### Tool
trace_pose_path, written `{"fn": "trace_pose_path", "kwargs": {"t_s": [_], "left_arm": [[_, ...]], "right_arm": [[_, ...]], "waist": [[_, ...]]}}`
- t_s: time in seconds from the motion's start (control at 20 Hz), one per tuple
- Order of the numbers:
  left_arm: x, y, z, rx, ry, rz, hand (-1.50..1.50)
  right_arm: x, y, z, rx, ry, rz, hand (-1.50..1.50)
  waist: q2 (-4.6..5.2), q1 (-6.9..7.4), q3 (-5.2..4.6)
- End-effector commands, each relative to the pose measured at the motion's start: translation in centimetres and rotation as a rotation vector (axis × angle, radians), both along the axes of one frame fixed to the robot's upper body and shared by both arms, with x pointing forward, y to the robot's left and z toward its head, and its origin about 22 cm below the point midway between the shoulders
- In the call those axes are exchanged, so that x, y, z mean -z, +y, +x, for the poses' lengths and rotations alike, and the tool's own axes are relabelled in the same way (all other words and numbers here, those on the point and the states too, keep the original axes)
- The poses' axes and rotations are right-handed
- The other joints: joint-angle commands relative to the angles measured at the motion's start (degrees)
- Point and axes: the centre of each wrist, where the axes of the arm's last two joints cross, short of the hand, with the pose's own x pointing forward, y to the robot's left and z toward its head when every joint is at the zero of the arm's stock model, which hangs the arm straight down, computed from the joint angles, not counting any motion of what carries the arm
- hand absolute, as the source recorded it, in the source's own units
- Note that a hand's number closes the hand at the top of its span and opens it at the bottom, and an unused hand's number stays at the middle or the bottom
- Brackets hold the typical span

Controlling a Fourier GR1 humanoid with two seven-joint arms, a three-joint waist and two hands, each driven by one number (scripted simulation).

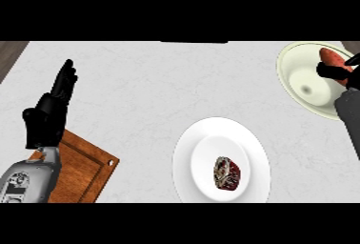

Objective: Pick the sweet potato from the plate and place it in the bowl

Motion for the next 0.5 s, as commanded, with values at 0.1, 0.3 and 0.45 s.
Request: {"fn": "trace_pose_path", "kwargs": {"t_s": [0.1,0.3,0.45], "left_arm": [[-0.8,-0.3,0.2,0.007,-0.002,-0.01,0.0],[-0.2,-0.2,0.3,0.015,-0.002,-0.003,0.0],[-0.4,-1.1,0.5,0.01,-0.015,-0.01,0.0]], "right_arm": [[1.0,-1.9,-0.9,-0.089,-0.052,0.183,-1.5],[-1.1,-3.1,-0.6,-0.174,-0.155,0.204,-1.5],[2.0,-2.8,-1.6,-0.17,-0.232,0.186,-1.5]], "waist": [[0.08,0.3,0.13],[0.36,0.74,0.13],[0.38,0.59,0.15]]}}
